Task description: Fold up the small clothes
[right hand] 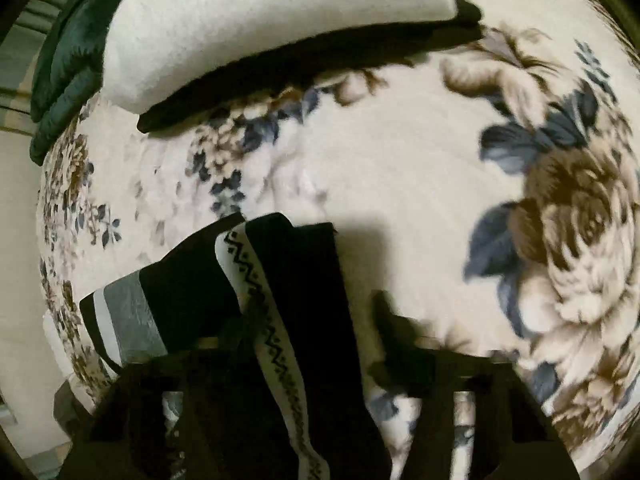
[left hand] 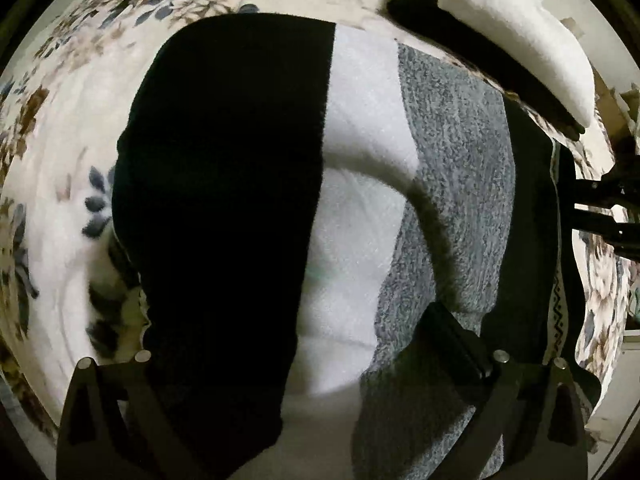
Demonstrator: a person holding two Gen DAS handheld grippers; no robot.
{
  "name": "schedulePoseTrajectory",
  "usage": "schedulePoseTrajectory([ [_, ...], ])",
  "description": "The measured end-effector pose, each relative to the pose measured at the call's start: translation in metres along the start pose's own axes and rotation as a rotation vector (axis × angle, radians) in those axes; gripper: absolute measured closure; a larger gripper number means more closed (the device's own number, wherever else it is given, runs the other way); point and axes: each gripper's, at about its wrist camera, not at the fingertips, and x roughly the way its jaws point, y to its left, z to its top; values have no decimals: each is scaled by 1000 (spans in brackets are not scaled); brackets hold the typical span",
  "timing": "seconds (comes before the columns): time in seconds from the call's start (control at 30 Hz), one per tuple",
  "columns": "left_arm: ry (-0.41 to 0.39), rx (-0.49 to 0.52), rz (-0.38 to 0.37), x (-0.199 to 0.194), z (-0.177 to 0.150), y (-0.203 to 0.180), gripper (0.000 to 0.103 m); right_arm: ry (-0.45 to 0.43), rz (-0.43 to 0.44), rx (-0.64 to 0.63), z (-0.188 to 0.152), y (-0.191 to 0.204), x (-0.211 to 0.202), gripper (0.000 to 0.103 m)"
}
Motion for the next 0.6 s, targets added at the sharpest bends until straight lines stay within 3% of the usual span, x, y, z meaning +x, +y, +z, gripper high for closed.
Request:
schedulePoseTrajectory([
  [0.23,3,-5,-1,-1,-2,6,0,30,8,-23,1,4,13,64],
  [0.33,11,-4,-6,-5,-2,5,0,5,11,-48,-3,7,12,94],
  [0.5,30,-42,-49,-25,5,19,0,-72,-8,-30,-5,8,-9,99],
  [0.6,2,-84,-19,-47,6,35,0,-127,1,35,4,-3,-27,100],
])
